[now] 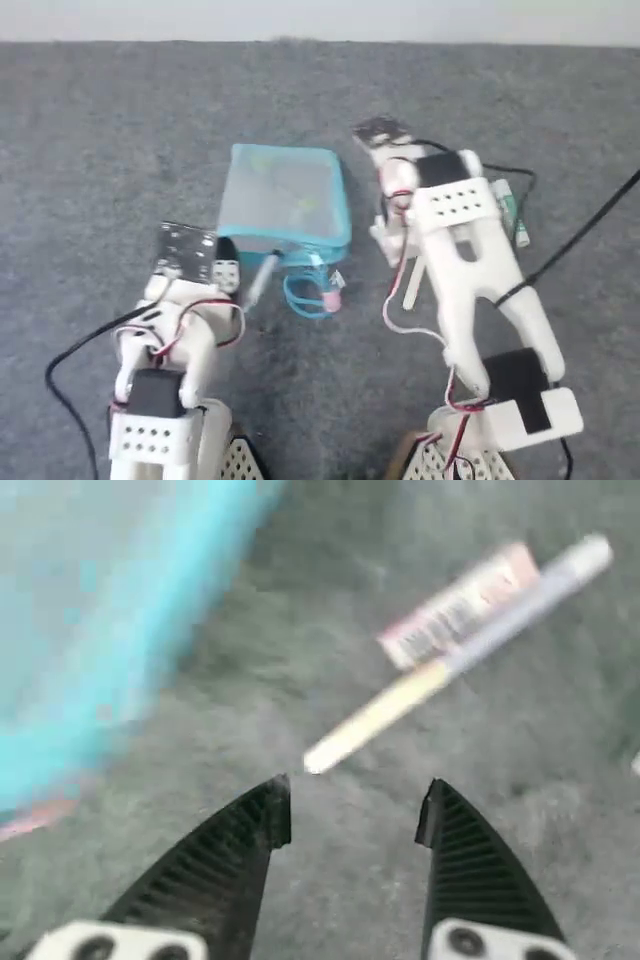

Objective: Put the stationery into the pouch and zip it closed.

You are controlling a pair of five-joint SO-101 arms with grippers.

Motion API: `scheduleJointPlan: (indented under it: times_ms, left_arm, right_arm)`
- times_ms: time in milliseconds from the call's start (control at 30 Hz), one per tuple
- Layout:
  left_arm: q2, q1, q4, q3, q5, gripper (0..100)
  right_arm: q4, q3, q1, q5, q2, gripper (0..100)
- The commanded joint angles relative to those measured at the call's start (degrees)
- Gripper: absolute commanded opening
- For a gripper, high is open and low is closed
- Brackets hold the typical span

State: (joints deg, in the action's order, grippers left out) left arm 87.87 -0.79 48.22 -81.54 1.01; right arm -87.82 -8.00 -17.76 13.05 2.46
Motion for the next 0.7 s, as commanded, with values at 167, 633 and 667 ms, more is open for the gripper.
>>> scheduleJointPlan:
  times_ms: [167,633,667]
  left_arm:
    - [0.1,1.5,-4.0,-2.7,2.0,1]
    - [0.1,-1.8,-4.7,-2.4,-0.5,1]
    - [0.1,-1.1,-4.7,-2.4,0.3,1]
  right_arm:
    - [10.5,-10.1,5.1,-0.4,3.1,20.9]
    - [12.2,-14.4,5.6,-2.2,2.5,20.9]
    - [13.8,-15.8,5.1,-2.2,2.5,20.9]
